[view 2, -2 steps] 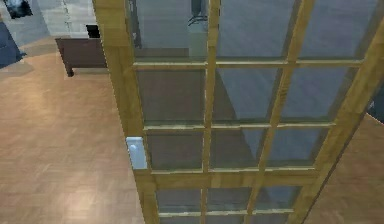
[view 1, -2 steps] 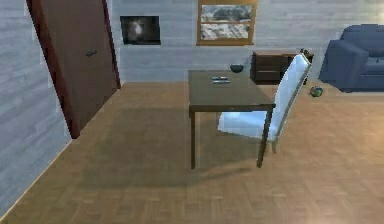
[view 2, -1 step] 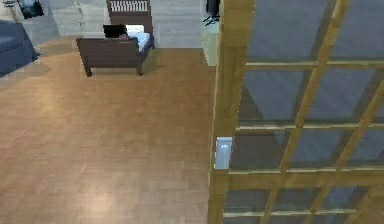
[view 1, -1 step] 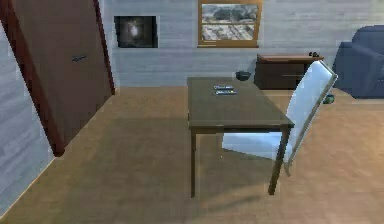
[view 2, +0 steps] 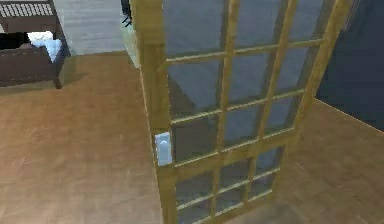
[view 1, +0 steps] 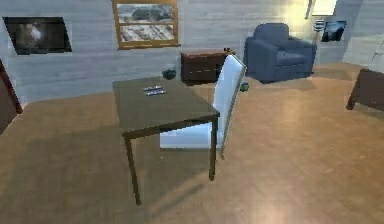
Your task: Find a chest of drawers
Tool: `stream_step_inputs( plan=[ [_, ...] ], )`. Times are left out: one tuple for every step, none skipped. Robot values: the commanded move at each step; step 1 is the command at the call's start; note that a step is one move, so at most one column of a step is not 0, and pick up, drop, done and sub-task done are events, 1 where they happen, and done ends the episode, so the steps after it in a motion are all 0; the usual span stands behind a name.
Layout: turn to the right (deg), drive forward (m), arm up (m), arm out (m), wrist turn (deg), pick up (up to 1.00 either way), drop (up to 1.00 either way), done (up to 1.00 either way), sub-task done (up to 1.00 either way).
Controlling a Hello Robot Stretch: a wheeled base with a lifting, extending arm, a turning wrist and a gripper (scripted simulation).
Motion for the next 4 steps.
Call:
stream_step_inputs(
  plan=[
    [0.0, 0.35, 0.0, 0.0, 0.0, 0.0, 0.0, 0.0, 0.0],
    [42.0, 0.0, 0.0, 0.0, 0.0, 0.0, 0.0, 0.0, 0.0],
    [0.0, 0.95, 0.0, 0.0, 0.0, 0.0, 0.0, 0.0, 0.0],
    [-3.0, 0.0, 0.0, 0.0, 0.0, 0.0, 0.0, 0.0, 0.0]
  ],
)
